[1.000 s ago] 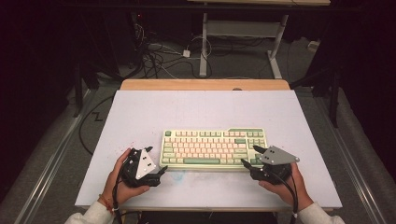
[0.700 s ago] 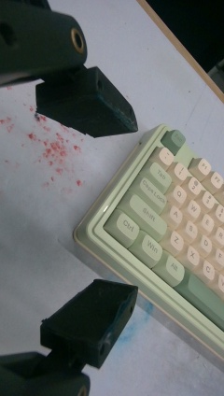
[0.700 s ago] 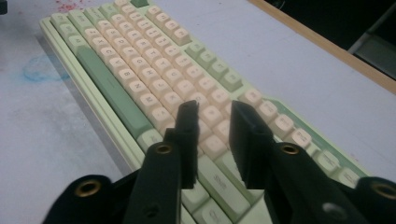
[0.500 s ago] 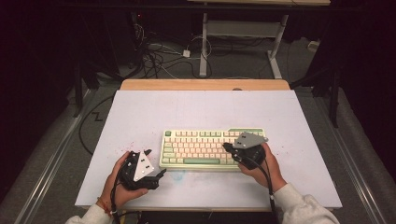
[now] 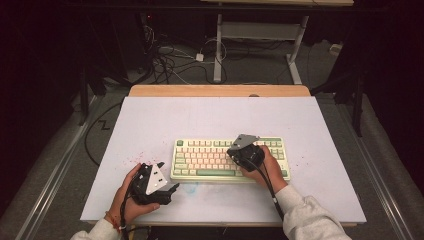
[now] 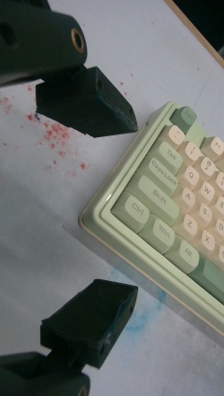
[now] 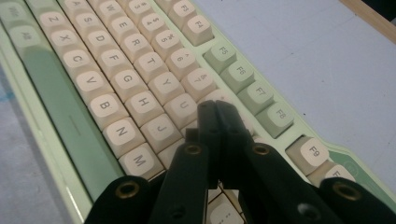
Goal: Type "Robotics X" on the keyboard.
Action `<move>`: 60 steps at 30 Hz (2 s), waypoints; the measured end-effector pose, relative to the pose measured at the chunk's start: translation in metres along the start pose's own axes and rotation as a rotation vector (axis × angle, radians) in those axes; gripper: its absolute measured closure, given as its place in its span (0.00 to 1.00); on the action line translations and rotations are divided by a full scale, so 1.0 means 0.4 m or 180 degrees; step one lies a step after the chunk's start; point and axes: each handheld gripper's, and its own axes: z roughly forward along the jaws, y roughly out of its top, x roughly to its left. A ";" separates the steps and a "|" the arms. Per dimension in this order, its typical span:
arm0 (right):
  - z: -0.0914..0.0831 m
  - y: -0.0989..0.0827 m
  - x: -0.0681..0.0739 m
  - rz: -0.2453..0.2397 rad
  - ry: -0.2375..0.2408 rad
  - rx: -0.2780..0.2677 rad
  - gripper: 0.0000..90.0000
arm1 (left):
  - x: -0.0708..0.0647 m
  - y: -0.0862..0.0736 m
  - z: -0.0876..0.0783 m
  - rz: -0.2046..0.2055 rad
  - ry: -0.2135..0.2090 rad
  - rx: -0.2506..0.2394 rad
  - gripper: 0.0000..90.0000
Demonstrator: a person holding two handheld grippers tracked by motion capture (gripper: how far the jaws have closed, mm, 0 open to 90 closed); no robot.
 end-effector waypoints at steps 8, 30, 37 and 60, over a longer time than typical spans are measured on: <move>0.014 0.010 0.004 -0.0036 -0.0007 0.0041 1.00 | -0.002 0.000 0.004 0.0036 -0.0022 0.0034 0.20; -0.039 0.009 0.009 0.0120 -0.0022 -0.0281 1.00 | -0.002 -0.001 0.006 0.0025 -0.0026 0.0071 0.20; -0.061 0.008 0.005 0.0132 -0.0035 -0.0422 0.97 | -0.002 -0.001 0.010 0.0038 -0.0042 0.0101 0.20; -0.139 -0.006 0.012 0.0144 -0.0257 -0.0879 0.32 | -0.001 0.000 0.009 0.0014 -0.0029 0.0097 0.20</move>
